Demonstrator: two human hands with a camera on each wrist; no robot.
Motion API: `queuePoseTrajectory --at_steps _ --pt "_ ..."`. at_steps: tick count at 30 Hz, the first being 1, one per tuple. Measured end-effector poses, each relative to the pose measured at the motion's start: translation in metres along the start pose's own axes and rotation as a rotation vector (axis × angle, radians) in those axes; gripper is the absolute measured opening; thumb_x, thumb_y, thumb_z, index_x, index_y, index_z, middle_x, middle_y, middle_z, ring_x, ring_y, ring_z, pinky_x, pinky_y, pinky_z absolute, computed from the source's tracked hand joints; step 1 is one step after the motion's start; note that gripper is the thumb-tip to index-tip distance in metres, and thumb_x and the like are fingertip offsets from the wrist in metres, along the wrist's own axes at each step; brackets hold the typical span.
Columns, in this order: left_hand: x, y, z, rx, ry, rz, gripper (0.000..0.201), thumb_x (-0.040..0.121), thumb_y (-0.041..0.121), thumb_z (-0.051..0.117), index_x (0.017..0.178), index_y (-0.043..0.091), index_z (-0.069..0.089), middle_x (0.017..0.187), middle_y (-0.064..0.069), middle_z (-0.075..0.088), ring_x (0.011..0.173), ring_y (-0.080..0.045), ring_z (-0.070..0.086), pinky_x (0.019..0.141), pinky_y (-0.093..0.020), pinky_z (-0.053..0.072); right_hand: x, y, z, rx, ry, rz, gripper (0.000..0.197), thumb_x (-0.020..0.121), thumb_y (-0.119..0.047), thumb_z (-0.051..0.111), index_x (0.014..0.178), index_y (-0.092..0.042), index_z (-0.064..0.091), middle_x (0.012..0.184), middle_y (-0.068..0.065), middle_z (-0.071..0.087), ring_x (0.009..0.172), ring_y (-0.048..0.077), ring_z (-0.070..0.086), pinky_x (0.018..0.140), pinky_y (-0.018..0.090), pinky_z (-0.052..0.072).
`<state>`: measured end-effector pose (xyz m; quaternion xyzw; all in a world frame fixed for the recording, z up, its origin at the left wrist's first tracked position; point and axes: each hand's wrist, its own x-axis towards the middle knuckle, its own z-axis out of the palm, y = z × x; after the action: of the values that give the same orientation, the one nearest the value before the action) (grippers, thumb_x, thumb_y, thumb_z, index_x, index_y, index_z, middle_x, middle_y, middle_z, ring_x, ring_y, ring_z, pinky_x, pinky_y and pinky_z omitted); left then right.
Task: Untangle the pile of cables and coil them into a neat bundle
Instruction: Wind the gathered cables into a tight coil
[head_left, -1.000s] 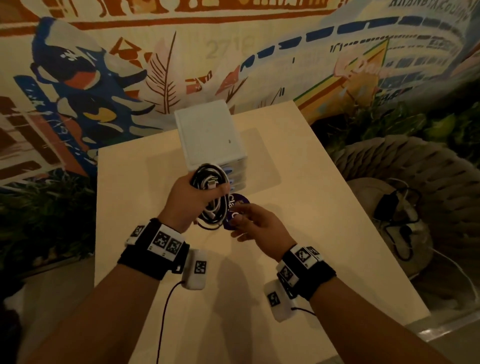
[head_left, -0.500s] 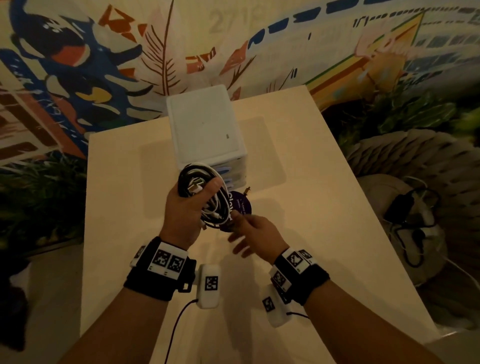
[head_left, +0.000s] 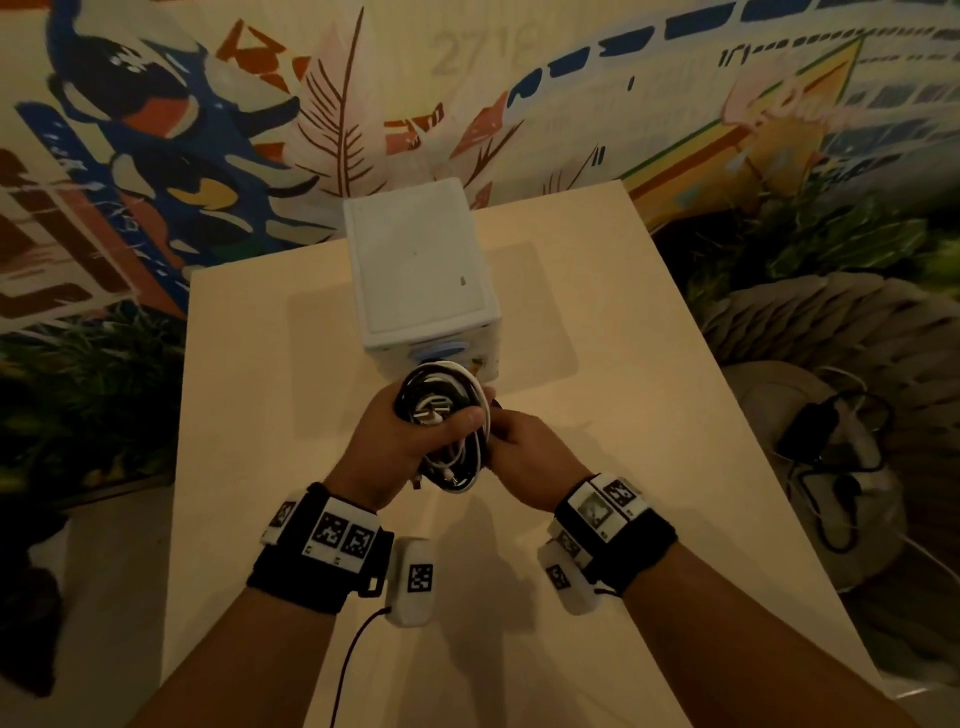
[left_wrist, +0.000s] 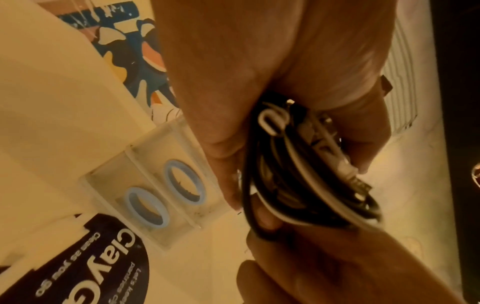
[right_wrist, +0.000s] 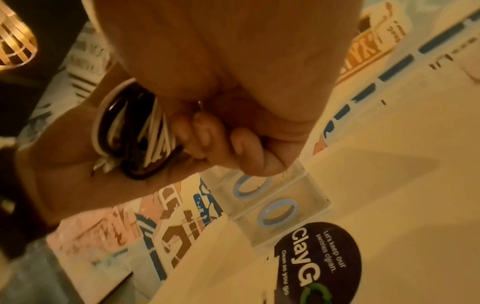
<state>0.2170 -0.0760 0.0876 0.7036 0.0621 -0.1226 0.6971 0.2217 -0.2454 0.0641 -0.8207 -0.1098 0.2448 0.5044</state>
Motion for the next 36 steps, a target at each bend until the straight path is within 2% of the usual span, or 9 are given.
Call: queuePoseTrajectory --at_steps 2,5,9,12,14,19,25,31,36 --pt "0.002 0.007 -0.002 0.083 0.038 0.069 0.046 0.073 0.03 0.09 0.111 0.013 0.072 0.105 -0.006 0.077 0.103 -0.023 0.073 0.088 -0.039 0.058 0.003 -0.001 -0.002 0.155 -0.023 0.028 0.034 0.105 -0.02 0.044 0.083 -0.028 0.068 0.066 -0.003 0.068 0.06 0.012 0.059 0.064 0.03 0.049" --pt "0.011 0.025 -0.009 0.188 0.13 0.151 0.048 0.069 0.038 0.092 0.109 0.02 0.073 0.103 0.003 0.077 0.101 -0.012 0.072 0.087 -0.031 0.059 0.017 0.01 0.0 0.482 0.001 0.171 0.034 0.106 -0.021 0.04 0.096 -0.011 0.071 0.069 0.002 0.071 0.058 0.016 0.061 0.056 0.027 0.048" --pt "0.039 0.056 -0.023 0.372 0.268 0.214 0.035 0.074 0.031 0.089 0.103 0.026 0.069 0.094 0.019 0.071 0.085 0.012 0.066 0.072 -0.004 0.049 0.044 0.041 0.015 0.759 0.079 0.529 0.03 0.1 -0.022 0.052 0.12 -0.003 0.065 0.091 0.013 0.07 0.068 0.025 0.065 0.064 0.032 0.055" --pt "0.066 0.064 -0.03 0.39 0.353 0.154 0.027 0.074 0.036 0.089 0.091 0.03 0.068 0.086 0.018 0.07 0.076 0.011 0.065 0.066 -0.01 0.05 0.062 0.052 0.024 1.004 0.159 0.63 0.024 0.101 -0.017 0.054 0.117 -0.002 0.062 0.087 0.012 0.067 0.071 0.026 0.064 0.069 0.037 0.055" --pt "0.08 0.063 -0.03 0.361 0.362 0.133 0.026 0.074 0.036 0.089 0.092 0.028 0.071 0.086 0.014 0.072 0.077 0.007 0.067 0.067 -0.015 0.051 0.074 0.051 0.027 1.135 0.226 0.639 0.022 0.102 -0.014 0.053 0.115 0.0 0.063 0.091 0.014 0.067 0.075 0.028 0.065 0.071 0.037 0.056" --pt "0.096 0.059 -0.024 0.351 0.295 0.14 0.035 0.075 0.033 0.089 0.104 0.021 0.072 0.091 0.013 0.073 0.079 0.008 0.068 0.064 -0.007 0.051 0.094 0.055 0.043 1.376 0.314 0.607 0.027 0.101 -0.01 0.057 0.122 0.005 0.065 0.104 0.018 0.069 0.086 0.03 0.067 0.084 0.039 0.057" --pt "0.102 0.052 -0.033 0.123 0.313 0.103 0.027 0.078 0.02 0.086 0.101 0.022 0.074 0.099 0.003 0.078 0.095 -0.012 0.073 0.081 -0.029 0.057 0.104 0.057 0.059 1.64 0.32 0.516 0.029 0.106 -0.009 0.047 0.13 0.004 0.058 0.126 0.022 0.064 0.112 0.036 0.063 0.106 0.043 0.047" --pt "0.102 0.048 -0.033 0.129 0.3 0.14 0.026 0.08 0.017 0.085 0.102 0.022 0.072 0.096 0.008 0.077 0.092 -0.007 0.073 0.075 -0.018 0.055 0.117 0.052 0.075 1.647 0.435 0.534 0.029 0.105 -0.012 0.053 0.13 0.001 0.059 0.106 0.017 0.068 0.094 0.029 0.066 0.087 0.037 0.055" --pt "0.101 0.046 -0.034 0.138 0.311 0.165 0.026 0.079 0.018 0.086 0.101 0.023 0.072 0.096 0.007 0.076 0.092 -0.008 0.073 0.077 -0.019 0.055 0.098 0.056 0.082 1.669 0.418 0.488 0.024 0.106 -0.015 0.051 0.124 -0.007 0.064 0.107 0.013 0.072 0.097 0.026 0.069 0.088 0.035 0.057"
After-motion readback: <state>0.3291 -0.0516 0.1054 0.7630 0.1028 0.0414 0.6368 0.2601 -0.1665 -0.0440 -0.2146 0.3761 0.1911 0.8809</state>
